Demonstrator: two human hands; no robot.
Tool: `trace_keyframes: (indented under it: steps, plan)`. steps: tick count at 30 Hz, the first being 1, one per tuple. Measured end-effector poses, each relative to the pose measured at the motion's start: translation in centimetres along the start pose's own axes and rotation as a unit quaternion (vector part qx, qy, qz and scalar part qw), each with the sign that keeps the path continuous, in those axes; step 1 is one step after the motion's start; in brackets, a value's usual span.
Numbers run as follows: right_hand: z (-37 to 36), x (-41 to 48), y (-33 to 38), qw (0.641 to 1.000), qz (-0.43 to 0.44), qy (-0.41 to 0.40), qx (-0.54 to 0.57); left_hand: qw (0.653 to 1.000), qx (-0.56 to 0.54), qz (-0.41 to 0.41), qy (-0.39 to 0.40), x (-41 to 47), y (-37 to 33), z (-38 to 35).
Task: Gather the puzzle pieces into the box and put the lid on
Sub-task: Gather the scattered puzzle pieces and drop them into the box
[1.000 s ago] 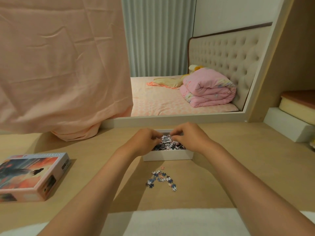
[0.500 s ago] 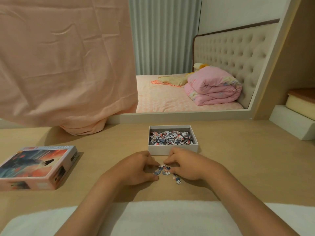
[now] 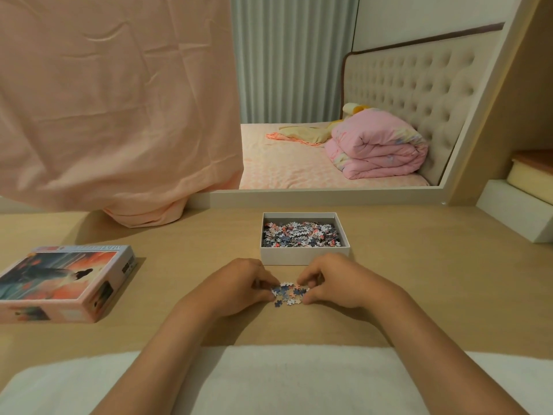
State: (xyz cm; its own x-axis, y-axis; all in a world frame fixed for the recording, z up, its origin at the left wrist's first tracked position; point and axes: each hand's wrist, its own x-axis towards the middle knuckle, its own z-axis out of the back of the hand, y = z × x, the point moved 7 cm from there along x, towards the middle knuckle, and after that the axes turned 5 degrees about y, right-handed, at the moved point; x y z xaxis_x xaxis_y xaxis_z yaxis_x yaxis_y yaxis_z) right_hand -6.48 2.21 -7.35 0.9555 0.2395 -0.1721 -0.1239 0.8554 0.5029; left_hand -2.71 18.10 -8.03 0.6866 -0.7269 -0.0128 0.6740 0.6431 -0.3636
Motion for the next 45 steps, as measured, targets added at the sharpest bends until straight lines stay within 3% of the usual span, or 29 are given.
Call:
trace_keyframes:
  steps: [6,9,12,18,26,35,45]
  plan:
    - [-0.6,0.3,-0.3,0.999,-0.026,0.013,0.022,1.000,-0.014,0.018,0.001,0.0,-0.1,0.0]
    - [-1.2,0.3,-0.3,0.999,-0.032,0.021,-0.020,0.998,0.027,0.046,0.031,-0.4,0.3,-0.5]
    - [-1.6,0.8,0.4,0.998,-0.034,0.015,-0.049,0.999,0.016,0.016,0.047,0.1,-0.4,-1.3]
    - [-1.3,1.4,0.7,0.999,-0.044,0.002,-0.008,1.000,-0.016,-0.017,0.008,0.7,-1.8,-1.0]
    - [-1.2,0.9,1.6,0.999,-0.041,-0.013,-0.006,0.996,-0.067,0.015,-0.052,0.3,-1.9,-0.7]
    - [-0.9,0.8,1.5,0.999,-0.043,-0.022,-0.013,0.987,-0.146,0.045,-0.043,0.5,-1.4,-1.1]
    - [-0.5,0.7,1.9,0.998,-0.036,-0.002,-0.042,0.996,-0.083,0.017,-0.040,0.4,-2.0,-0.6]
